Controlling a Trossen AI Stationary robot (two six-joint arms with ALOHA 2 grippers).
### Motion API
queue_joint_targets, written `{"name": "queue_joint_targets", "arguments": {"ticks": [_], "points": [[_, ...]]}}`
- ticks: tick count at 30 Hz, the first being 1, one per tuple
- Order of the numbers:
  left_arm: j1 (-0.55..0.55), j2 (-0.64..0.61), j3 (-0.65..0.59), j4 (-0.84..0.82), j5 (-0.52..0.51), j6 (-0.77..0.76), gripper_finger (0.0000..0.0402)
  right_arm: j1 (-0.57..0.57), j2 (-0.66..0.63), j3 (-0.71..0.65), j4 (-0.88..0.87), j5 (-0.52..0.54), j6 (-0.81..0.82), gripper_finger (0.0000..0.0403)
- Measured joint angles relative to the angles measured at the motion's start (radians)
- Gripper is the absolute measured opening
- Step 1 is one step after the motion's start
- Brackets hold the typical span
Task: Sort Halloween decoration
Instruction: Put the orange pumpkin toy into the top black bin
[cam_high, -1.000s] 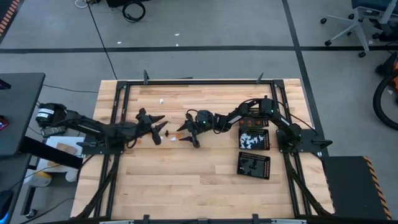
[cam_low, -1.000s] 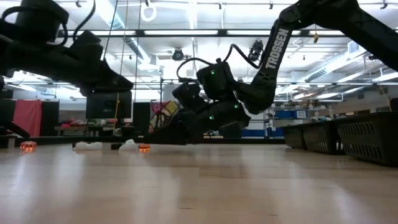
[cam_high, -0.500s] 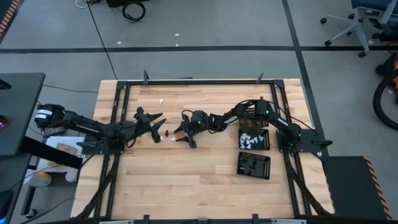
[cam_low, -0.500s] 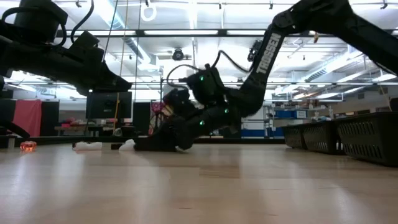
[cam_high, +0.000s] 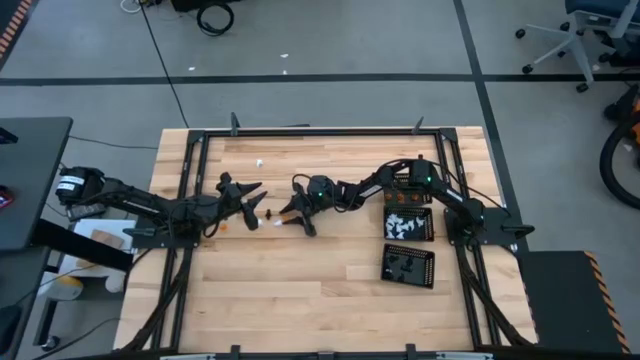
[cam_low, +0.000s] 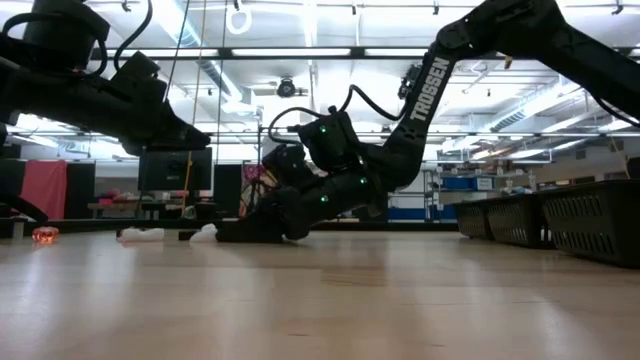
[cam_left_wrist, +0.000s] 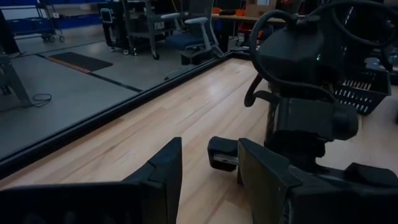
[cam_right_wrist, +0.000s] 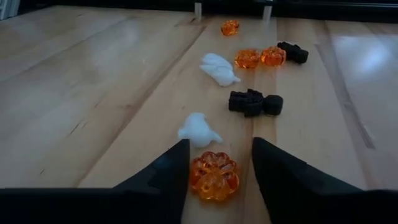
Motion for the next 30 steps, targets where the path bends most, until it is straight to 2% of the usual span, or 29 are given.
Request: {"name": "queue_joint_targets", "arguments": {"ticks": [10, 21, 25, 30], "points": [[-0.004, 0.0, 0.0, -0.007, 0.0, -0.004, 0.0141, -0.005, -0.006, -0.003, -0.008, 0.004, 0.004, 0.0105], [-0.004, 0.0, 0.0, -0.032, 0.005, -0.014, 0.0141, -0.007, -0.067, -0.006, -0.127, 0.016, -0.001, 0.0111], [-0.004, 0.001, 0.0, -0.041, 0.014, -0.015, 0.0141, -0.007, -0.118, -0.007, -0.25, 0.028, -0.032, 0.011], [-0.004, 0.001, 0.0, -0.063, 0.029, -0.028, 0.0141, -0.001, -0.215, -0.008, -0.479, 0.098, -0.114, 0.011]]}}
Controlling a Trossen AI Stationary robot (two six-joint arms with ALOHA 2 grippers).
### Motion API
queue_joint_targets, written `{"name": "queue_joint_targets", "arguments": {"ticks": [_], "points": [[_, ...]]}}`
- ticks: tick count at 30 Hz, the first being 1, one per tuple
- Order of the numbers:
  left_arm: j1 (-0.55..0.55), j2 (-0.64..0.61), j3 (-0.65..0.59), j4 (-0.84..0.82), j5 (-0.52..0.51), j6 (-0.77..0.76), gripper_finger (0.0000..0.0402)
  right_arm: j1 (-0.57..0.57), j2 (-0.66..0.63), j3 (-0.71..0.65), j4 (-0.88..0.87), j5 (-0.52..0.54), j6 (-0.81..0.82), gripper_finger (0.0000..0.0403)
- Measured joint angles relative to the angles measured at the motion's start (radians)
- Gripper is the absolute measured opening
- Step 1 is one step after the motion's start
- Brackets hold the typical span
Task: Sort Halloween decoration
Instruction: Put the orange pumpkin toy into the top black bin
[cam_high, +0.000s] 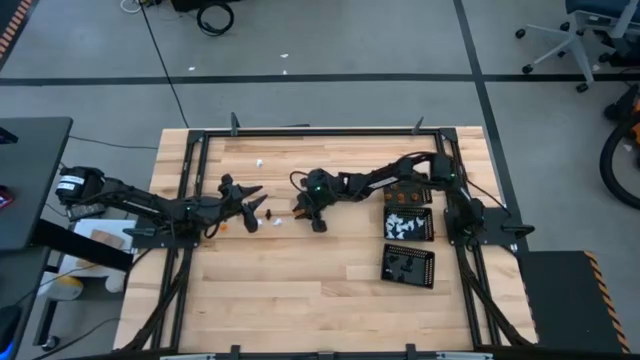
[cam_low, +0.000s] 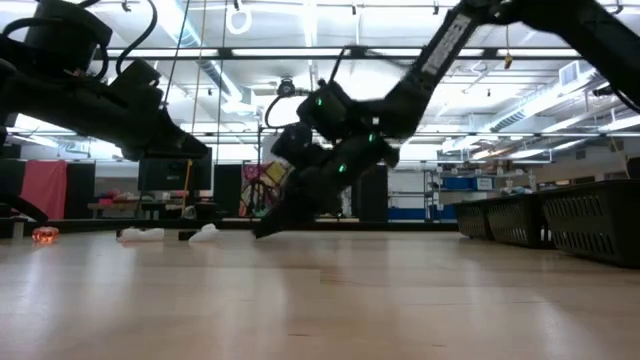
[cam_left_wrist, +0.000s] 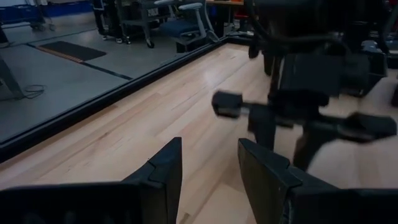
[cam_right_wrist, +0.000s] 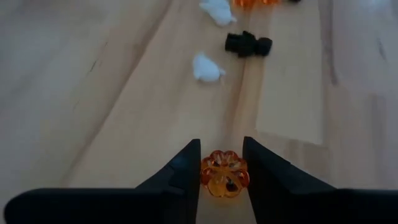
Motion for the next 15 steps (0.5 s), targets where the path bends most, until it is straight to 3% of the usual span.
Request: {"name": "queue_joint_targets", "arguments": {"ticks": [11, 15], "points": [[0.0, 0.0, 0.0, 0.0, 0.006, -0.025, 0.0141, 0.019, -0.259, 0.002, -0.519, 0.176, -0.075, 0.0111], [0.0, 0.0, 0.0, 0.003, 0.006, -0.037, 0.0141, 0.019, -0.315, 0.002, -0.691, 0.298, -0.061, 0.0111]]}}
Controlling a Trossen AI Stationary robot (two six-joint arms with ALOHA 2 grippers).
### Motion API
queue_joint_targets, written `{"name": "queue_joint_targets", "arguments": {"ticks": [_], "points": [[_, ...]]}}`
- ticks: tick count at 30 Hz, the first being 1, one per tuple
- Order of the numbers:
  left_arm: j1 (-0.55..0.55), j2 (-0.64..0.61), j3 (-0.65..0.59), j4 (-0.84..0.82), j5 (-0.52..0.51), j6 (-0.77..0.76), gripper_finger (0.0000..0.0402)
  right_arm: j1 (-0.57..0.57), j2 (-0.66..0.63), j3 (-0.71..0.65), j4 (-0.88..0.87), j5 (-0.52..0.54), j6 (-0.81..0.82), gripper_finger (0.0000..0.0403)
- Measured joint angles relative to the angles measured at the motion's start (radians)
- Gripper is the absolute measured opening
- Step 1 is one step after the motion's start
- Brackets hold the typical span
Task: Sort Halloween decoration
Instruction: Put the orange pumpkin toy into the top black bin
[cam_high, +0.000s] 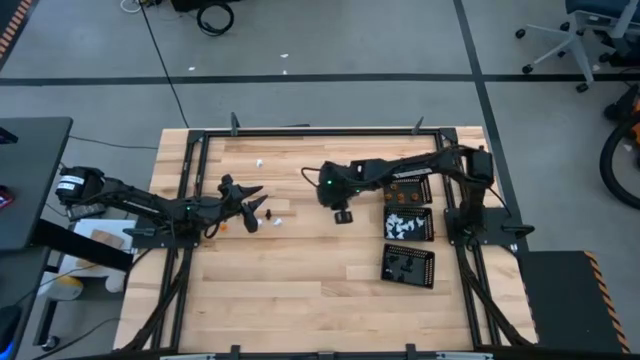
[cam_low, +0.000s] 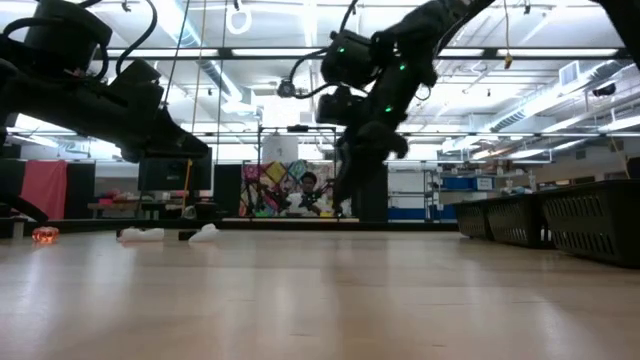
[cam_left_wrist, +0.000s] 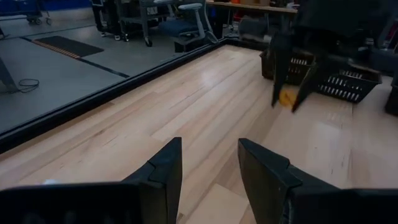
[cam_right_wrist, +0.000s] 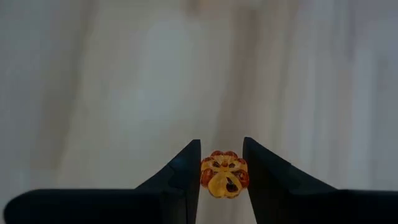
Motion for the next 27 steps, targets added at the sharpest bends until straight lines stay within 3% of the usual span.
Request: {"name": "queue_joint_targets", "arguments": {"ticks": [8, 21, 27], "points": [[0.0, 0.0, 0.0, 0.002, 0.0, -0.006, 0.0141, -0.018, -0.089, 0.0, -0.366, 0.222, 0.163, 0.0111], [0.0, 0.0, 0.0, 0.008, 0.0, -0.009, 0.0141, -0.052, -0.162, 0.002, -0.833, 0.291, 0.411, 0.0112], [0.0, 0.0, 0.0, 0.008, 0.002, -0.018, 0.0141, -0.097, -0.152, -0.034, -0.88, 0.274, 0.435, 0.0112]]}}
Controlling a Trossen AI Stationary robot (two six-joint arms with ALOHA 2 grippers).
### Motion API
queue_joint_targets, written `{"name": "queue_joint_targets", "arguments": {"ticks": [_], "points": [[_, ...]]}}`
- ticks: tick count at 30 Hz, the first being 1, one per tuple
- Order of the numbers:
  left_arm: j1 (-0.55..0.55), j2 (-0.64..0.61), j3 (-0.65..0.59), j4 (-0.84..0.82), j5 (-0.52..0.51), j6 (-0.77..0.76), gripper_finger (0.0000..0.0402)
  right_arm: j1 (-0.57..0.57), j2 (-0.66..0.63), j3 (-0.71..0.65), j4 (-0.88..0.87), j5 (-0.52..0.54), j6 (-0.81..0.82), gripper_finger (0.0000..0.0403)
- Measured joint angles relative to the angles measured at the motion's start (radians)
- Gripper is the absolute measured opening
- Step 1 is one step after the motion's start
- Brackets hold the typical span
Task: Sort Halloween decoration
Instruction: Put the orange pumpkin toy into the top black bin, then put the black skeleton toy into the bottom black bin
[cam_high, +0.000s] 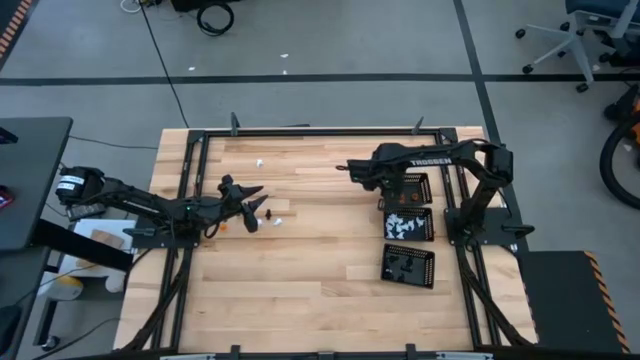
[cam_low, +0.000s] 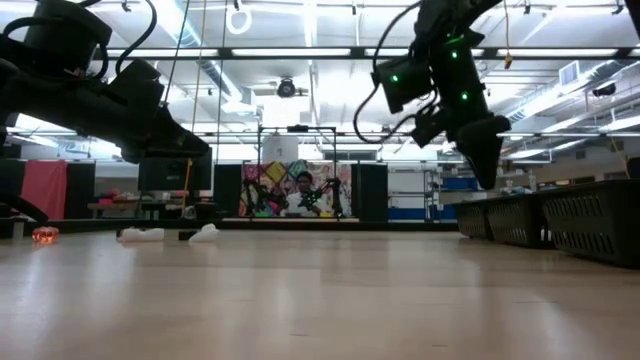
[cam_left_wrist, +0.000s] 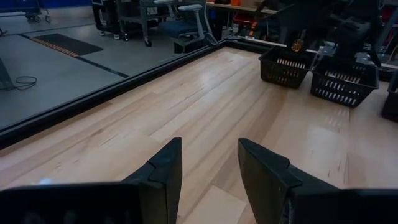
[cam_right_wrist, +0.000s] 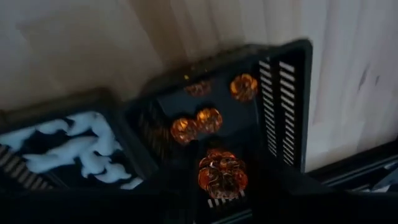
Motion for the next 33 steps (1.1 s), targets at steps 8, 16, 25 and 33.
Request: {"name": "queue_joint_targets", "arguments": {"ticks": [8, 16, 25, 33], "points": [[0.0, 0.0, 0.0, 0.0, 0.007, 0.007, 0.0141, -0.066, 0.0, -0.101, 0.088, -0.013, -0.074, 0.0112], [0.0, 0.0, 0.0, 0.0, 0.006, 0.008, 0.0141, -0.122, 0.0, -0.163, 0.175, -0.053, -0.129, 0.0125], [0.0, 0.0, 0.0, 0.0, 0.006, 0.008, 0.0141, -0.166, 0.0, -0.178, 0.195, -0.136, -0.159, 0.016], [0.0, 0.0, 0.0, -0.001, 0.006, 0.005, 0.0141, -0.165, 0.001, -0.141, 0.102, -0.135, -0.135, 0.017]]}}
